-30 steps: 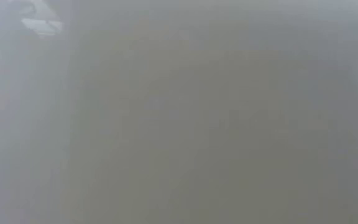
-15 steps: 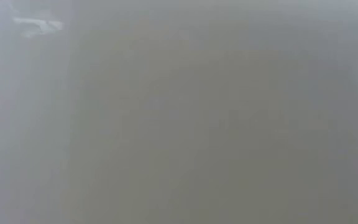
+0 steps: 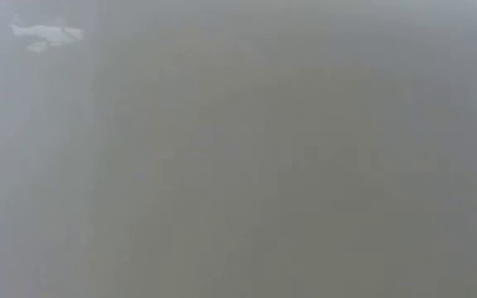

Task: Pick & Place Toothbrushes
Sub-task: Put the green toothbrush into the green bin

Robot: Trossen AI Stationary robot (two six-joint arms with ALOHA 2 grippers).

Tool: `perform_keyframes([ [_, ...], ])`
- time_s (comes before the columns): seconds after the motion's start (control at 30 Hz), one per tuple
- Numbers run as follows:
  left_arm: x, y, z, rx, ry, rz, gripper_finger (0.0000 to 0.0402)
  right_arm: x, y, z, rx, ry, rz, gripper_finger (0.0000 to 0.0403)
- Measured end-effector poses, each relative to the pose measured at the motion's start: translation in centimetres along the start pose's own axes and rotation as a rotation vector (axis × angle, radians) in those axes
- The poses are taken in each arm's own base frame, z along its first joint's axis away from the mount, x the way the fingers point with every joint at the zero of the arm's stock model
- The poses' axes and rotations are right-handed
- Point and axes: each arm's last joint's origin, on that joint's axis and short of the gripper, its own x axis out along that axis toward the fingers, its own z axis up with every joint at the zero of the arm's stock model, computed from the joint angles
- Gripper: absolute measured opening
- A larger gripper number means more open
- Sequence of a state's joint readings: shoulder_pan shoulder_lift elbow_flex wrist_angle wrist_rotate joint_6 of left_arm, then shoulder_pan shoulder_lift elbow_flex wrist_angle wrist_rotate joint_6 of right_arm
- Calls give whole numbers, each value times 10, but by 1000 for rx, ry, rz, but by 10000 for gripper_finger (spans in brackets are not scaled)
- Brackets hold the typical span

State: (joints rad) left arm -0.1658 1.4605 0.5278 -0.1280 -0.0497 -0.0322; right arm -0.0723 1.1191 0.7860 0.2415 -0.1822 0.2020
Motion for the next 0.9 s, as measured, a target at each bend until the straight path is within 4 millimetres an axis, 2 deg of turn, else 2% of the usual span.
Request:
perform_keyframes([
  [0.3,-1,-3,-5,-111,52,2,19,0,0,0,0,0,0,260],
  [0.57,-8,-25,-16,-131,138,-21,10,0,0,0,0,0,0,260],
  [0.7,-25,-34,-18,-149,96,-1,8,0,0,0,0,0,0,260],
  [0.9,-64,-33,-8,-192,-143,88,7,0,0,0,0,0,0,260],
])
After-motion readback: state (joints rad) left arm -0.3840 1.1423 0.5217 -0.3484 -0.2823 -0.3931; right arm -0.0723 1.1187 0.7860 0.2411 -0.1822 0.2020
